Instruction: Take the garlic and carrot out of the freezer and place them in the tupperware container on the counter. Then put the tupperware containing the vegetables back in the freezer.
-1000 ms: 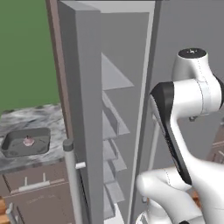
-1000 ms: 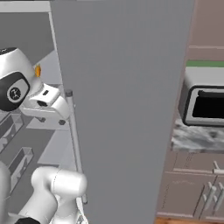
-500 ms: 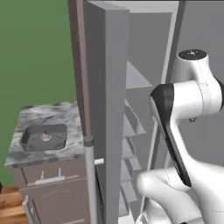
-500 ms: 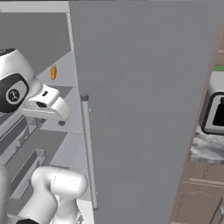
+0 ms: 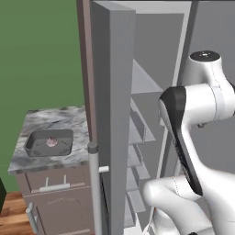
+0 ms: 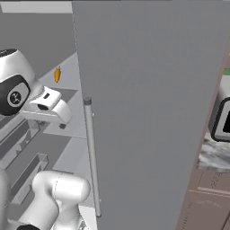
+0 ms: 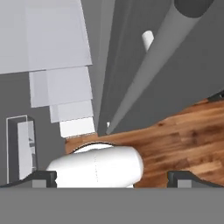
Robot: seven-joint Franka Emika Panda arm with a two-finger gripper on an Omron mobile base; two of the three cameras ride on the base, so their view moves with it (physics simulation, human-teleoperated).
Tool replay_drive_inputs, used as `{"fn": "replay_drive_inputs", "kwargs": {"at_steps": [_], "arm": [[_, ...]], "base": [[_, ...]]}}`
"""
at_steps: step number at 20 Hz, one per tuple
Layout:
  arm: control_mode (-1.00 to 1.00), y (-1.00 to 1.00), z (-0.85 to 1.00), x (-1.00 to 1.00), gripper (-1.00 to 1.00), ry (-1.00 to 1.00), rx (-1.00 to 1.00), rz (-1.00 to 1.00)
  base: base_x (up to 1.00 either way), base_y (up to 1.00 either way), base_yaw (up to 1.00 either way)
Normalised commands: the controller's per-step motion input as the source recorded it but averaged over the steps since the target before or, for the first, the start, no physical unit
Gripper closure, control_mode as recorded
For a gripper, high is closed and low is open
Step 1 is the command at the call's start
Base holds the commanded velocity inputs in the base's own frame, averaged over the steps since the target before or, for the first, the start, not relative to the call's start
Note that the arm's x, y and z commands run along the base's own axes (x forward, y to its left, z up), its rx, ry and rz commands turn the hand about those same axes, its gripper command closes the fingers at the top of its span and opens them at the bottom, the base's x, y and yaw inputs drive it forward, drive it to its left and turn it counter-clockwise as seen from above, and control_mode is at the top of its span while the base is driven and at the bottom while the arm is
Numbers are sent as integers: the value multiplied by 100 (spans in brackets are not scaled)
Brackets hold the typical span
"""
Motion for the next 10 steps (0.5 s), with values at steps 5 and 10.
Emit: {"fn": "replay_drive_inputs", "kwargs": {"at_steps": [5, 10], "arm": [[-100, 27, 66, 0, -100, 0, 48, 15], [-100, 4, 73, 0, -100, -4, 44, 15]], "base": [[0, 0, 0], [0, 0, 0]]}}
